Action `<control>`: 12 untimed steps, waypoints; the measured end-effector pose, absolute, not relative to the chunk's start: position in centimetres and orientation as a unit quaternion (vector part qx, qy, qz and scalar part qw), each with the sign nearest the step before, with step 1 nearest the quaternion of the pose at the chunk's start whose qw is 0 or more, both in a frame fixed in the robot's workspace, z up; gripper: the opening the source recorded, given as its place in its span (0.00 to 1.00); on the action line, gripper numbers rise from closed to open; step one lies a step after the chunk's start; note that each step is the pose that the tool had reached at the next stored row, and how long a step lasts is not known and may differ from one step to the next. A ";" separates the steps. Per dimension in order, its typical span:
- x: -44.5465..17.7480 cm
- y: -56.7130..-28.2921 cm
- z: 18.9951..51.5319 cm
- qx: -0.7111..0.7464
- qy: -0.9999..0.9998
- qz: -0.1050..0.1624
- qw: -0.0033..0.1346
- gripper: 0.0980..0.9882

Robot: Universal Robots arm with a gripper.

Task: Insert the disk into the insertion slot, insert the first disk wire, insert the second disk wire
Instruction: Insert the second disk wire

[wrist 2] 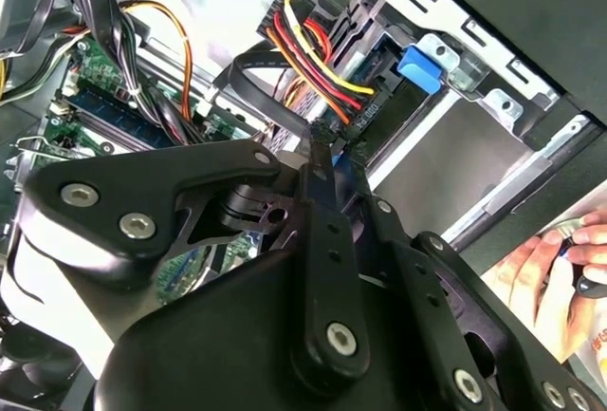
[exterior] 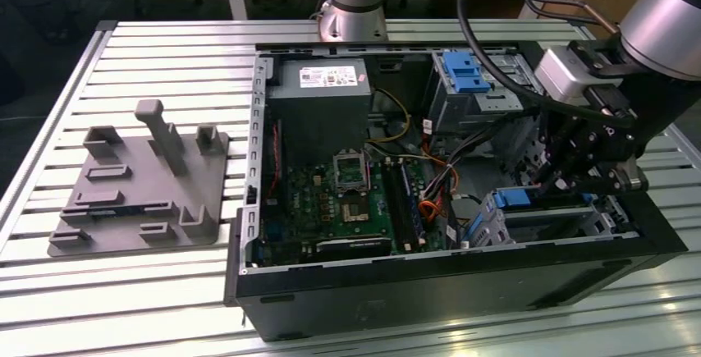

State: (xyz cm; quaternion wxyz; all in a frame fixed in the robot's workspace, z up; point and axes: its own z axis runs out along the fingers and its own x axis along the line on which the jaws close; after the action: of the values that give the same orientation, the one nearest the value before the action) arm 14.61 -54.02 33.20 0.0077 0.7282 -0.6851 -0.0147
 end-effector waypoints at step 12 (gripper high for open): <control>14.6 -54.0 33.1 0.732 -0.681 -0.015 0.007 0.11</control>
State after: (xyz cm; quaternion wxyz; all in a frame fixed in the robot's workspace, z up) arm 14.61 -54.01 33.11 0.0075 0.7318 -0.6814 -0.0149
